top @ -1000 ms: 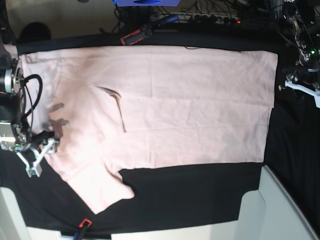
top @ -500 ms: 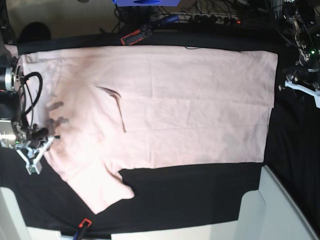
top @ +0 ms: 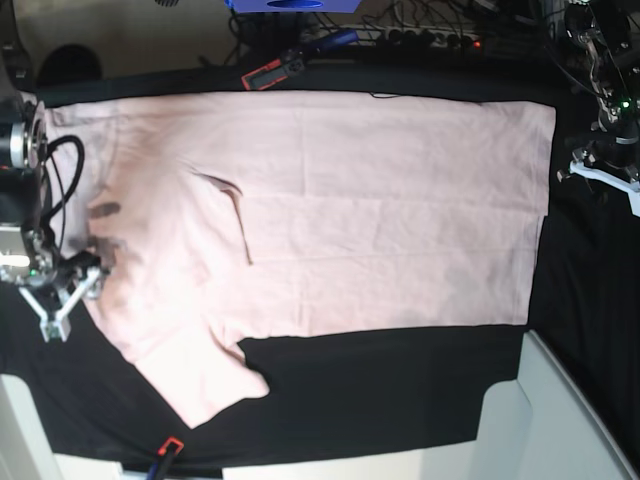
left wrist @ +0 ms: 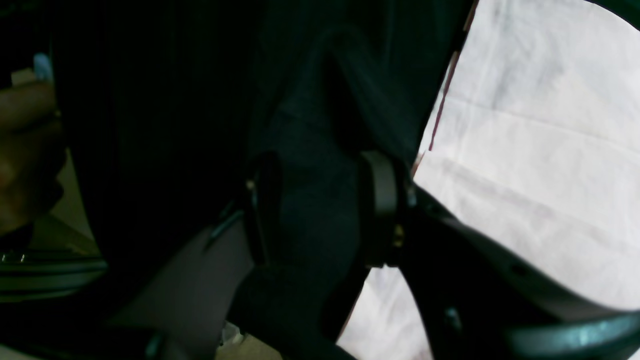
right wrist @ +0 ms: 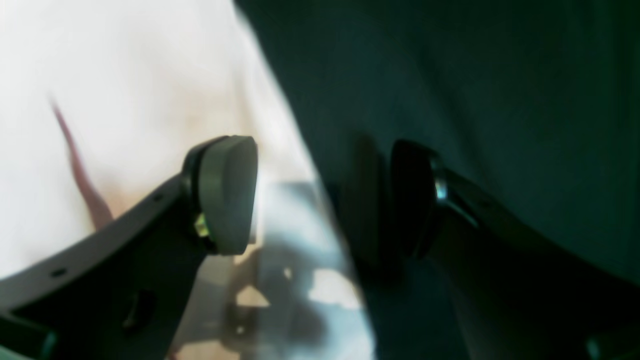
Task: Fold the T-shirt properly
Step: 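Move both grippers to the shirt's side edges and grasp them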
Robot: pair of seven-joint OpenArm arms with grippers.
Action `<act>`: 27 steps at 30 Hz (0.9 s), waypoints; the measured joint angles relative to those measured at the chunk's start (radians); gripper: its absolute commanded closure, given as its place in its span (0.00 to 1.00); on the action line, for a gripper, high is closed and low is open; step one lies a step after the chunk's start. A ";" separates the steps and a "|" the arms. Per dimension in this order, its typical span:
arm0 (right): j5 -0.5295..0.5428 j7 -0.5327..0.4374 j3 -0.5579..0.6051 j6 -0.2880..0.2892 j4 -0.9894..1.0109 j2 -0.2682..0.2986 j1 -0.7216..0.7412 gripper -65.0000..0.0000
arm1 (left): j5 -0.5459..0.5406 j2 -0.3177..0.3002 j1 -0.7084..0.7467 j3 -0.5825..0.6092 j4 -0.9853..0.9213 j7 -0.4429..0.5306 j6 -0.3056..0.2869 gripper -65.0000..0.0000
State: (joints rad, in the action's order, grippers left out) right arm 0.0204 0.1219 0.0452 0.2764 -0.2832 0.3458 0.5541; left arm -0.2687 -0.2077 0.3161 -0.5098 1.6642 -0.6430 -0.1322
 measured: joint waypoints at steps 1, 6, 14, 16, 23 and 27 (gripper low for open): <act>0.014 -0.032 0.000 0.000 0.001 0.000 -0.013 0.45 | 0.000 0.000 0.000 0.000 0.000 0.000 0.000 0.62; 0.011 -0.029 0.000 0.001 0.034 -0.003 0.002 0.49 | 0.000 0.000 -0.002 0.000 0.000 0.000 0.000 0.62; 0.021 -0.039 -0.002 0.015 0.039 -0.006 -0.004 0.88 | 0.000 0.000 -0.003 0.000 0.000 0.000 0.000 0.62; 0.021 -0.039 -0.002 0.018 0.039 -0.011 -0.003 0.93 | 0.000 0.000 -0.003 0.000 0.000 0.000 0.000 0.62; 0.021 -0.047 -0.002 0.018 0.039 -0.011 -0.007 0.95 | 0.000 0.012 -0.010 -0.003 0.000 0.000 0.000 0.60; 0.021 -0.046 -0.002 0.017 0.039 -0.011 -0.007 0.95 | 0.000 0.036 -0.026 0.000 -0.001 -0.009 0.000 0.56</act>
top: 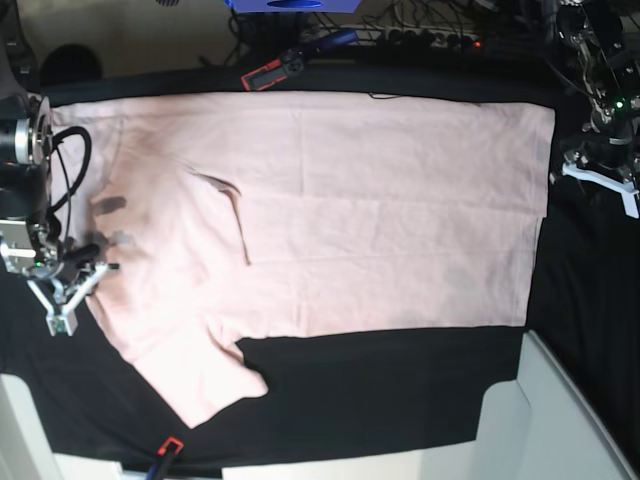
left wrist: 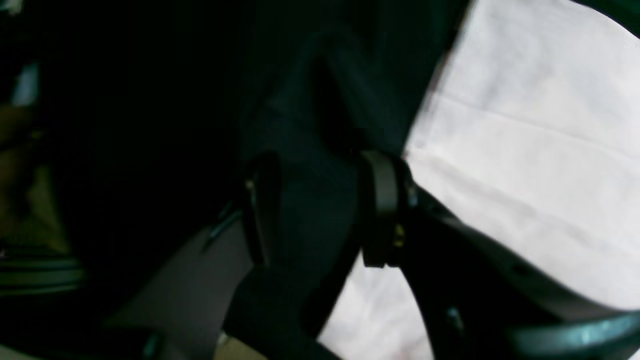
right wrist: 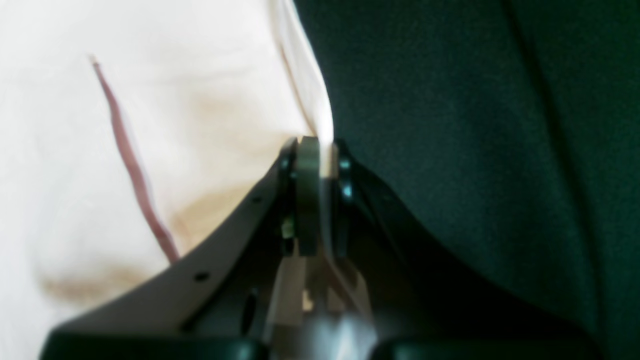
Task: Fold the T-shirt properly
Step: 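Move both grippers to the shirt's side edges and grasp them, then lift the gripped side edges and fold them inward with both grippers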
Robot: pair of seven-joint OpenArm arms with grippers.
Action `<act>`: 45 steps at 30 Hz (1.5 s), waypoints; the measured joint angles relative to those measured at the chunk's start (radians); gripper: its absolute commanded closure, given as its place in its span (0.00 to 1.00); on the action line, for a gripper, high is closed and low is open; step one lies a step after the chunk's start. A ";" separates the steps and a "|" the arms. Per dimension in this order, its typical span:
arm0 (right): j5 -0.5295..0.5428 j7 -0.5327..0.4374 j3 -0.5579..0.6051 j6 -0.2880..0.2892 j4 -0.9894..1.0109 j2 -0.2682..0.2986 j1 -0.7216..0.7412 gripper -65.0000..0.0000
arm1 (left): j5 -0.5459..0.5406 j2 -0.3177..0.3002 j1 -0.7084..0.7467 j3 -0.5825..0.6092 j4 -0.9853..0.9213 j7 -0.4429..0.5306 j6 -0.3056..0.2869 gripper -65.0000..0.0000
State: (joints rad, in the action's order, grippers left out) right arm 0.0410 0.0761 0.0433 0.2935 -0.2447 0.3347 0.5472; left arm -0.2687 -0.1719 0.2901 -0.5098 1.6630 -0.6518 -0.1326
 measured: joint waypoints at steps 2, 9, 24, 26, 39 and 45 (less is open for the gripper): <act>0.000 0.000 0.000 0.000 0.000 0.000 -0.001 0.95 | 0.002 0.001 -0.042 -0.004 -0.013 -0.035 0.001 0.49; 0.002 -0.001 0.000 -0.003 -0.001 0.000 -0.002 0.95 | 0.008 -0.003 -0.251 -0.006 -0.132 -0.180 0.000 0.45; 0.004 -0.008 0.000 -0.005 -0.011 0.000 -0.013 0.95 | 0.223 -0.024 -0.643 0.000 -0.742 -0.145 0.001 0.46; 0.004 -0.007 0.000 -0.005 -0.011 0.000 -0.013 0.95 | 0.240 -0.037 -0.668 0.002 -0.781 -0.113 -0.001 0.45; 0.004 -0.016 0.000 -0.001 -0.014 0.003 -0.022 0.95 | 0.419 -0.113 -0.938 0.002 -1.394 0.195 0.013 0.46; 0.004 -0.015 0.001 0.000 -0.014 0.006 -0.022 0.95 | 0.422 -0.108 -0.945 0.001 -1.396 0.188 0.023 0.46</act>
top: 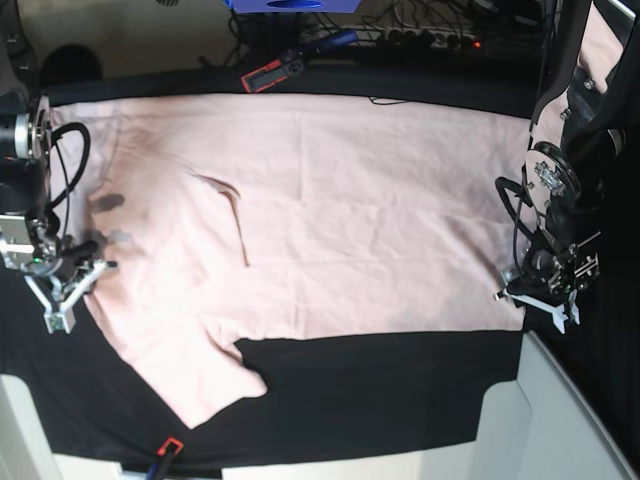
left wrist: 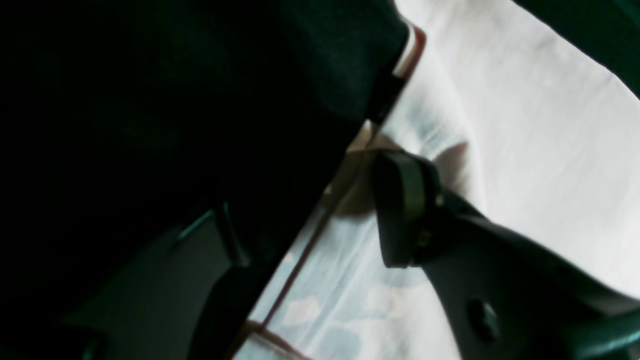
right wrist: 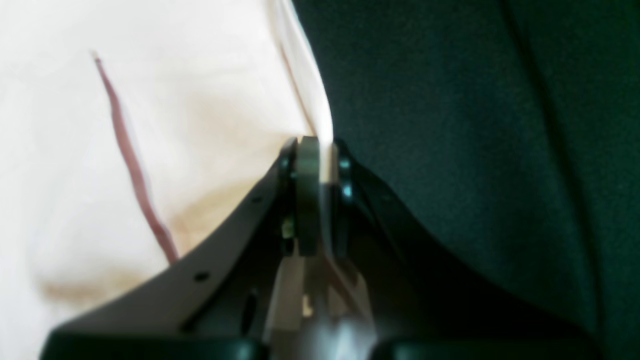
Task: Fold the T-shirt properly
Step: 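Lift the gripped side edges and fold them inward with both grippers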
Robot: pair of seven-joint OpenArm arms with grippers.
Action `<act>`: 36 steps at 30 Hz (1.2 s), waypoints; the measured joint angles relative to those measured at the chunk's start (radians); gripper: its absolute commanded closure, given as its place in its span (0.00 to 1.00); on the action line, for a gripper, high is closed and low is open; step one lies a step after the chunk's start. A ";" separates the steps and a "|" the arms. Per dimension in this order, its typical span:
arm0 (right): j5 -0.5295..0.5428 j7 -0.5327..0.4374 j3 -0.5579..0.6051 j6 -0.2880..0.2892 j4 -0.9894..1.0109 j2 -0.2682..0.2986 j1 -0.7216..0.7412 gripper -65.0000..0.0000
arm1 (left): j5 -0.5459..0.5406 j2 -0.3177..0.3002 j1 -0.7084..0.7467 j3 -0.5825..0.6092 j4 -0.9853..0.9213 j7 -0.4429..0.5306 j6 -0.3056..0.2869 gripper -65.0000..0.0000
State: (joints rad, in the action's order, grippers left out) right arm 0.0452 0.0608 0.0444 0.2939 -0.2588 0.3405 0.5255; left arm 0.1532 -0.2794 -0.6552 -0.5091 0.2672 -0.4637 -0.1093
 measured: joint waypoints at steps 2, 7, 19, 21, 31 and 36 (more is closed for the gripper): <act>0.000 0.000 0.002 0.000 0.000 0.000 0.000 0.95 | -0.004 0.003 0.021 -0.006 0.009 0.021 -0.006 0.47; 0.000 0.000 0.002 0.000 0.000 -0.001 0.000 0.95 | -0.093 0.017 0.127 -0.006 0.158 0.013 -0.033 0.47; -0.008 0.026 0.002 -0.008 -0.021 -0.005 0.003 0.95 | -0.266 0.024 0.394 -0.008 0.608 -0.315 -0.019 0.47; -0.008 0.029 0.002 -0.008 -0.021 -0.008 0.003 0.95 | -0.322 0.026 0.398 -0.008 0.671 -0.370 -0.019 0.47; -0.012 0.023 0.003 -0.016 -0.024 -0.014 0.000 0.95 | -0.363 0.034 0.295 0.001 0.793 -0.456 -0.019 0.47; -0.012 0.023 0.003 -0.016 -0.024 -0.014 0.001 0.95 | -0.359 0.045 0.266 0.000 0.761 -0.456 -0.016 0.47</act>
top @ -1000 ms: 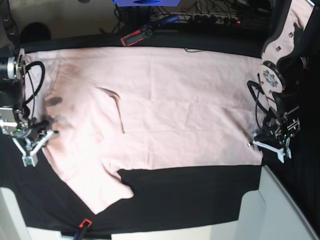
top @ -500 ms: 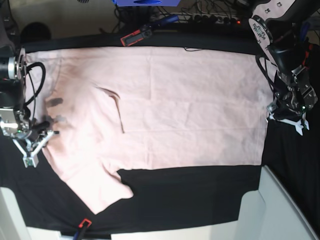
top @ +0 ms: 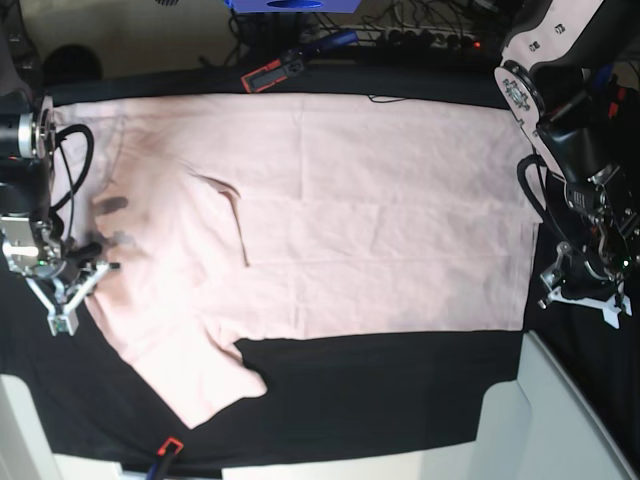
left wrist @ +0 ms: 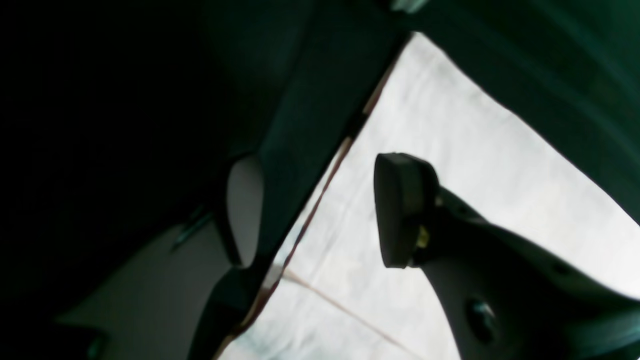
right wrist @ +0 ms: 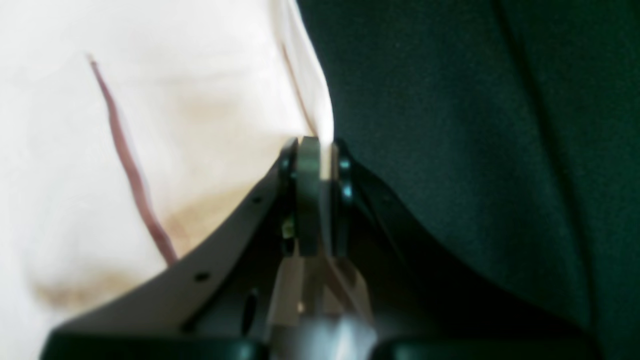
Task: Fold the T-shirt properly
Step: 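Lift the gripped side edges and fold them inward with both grippers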
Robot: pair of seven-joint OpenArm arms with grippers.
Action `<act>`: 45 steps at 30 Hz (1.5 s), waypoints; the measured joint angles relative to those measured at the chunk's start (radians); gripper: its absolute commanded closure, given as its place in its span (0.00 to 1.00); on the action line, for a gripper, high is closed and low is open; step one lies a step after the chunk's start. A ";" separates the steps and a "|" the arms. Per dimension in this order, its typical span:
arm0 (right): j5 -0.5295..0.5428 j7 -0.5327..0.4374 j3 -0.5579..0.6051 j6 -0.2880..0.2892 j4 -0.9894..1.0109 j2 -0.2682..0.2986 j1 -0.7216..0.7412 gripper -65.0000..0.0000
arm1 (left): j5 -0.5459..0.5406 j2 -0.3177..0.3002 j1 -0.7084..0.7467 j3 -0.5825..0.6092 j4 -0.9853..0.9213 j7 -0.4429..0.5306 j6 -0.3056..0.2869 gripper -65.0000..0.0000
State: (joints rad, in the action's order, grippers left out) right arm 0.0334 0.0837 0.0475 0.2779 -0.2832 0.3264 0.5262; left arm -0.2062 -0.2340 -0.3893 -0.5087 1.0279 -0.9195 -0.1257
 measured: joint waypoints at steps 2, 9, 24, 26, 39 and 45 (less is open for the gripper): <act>0.001 0.000 0.000 0.000 0.000 0.000 0.000 0.95 | 0.037 -0.005 -0.043 0.000 -0.074 0.012 0.002 0.47; 0.000 0.000 0.001 0.000 -0.001 0.000 -0.001 0.95 | 0.177 0.003 -0.121 -0.001 -0.314 0.158 -0.002 0.47; 0.001 -0.012 0.001 0.000 -0.002 0.002 -0.009 0.95 | 0.277 -0.032 -0.246 -0.008 -0.702 0.439 0.126 0.47; 0.001 -0.013 0.001 0.000 -0.002 0.002 -0.009 0.95 | 0.277 -0.032 -0.246 -0.008 -0.703 0.439 0.126 0.47; 0.001 -0.013 0.001 0.000 -0.002 0.002 -0.009 0.95 | 0.276 -0.043 -0.225 0.000 -0.703 0.462 0.126 0.47; 0.001 -0.013 0.001 0.000 -0.002 0.002 -0.009 0.95 | 0.278 -0.037 -0.223 0.000 -0.700 0.465 0.126 0.67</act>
State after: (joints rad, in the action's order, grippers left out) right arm 0.0345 0.0711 0.0483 0.2783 -0.2855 0.3286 0.5171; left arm 0.0715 -0.2710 -0.6125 -0.5087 0.3279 -0.4545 -0.0002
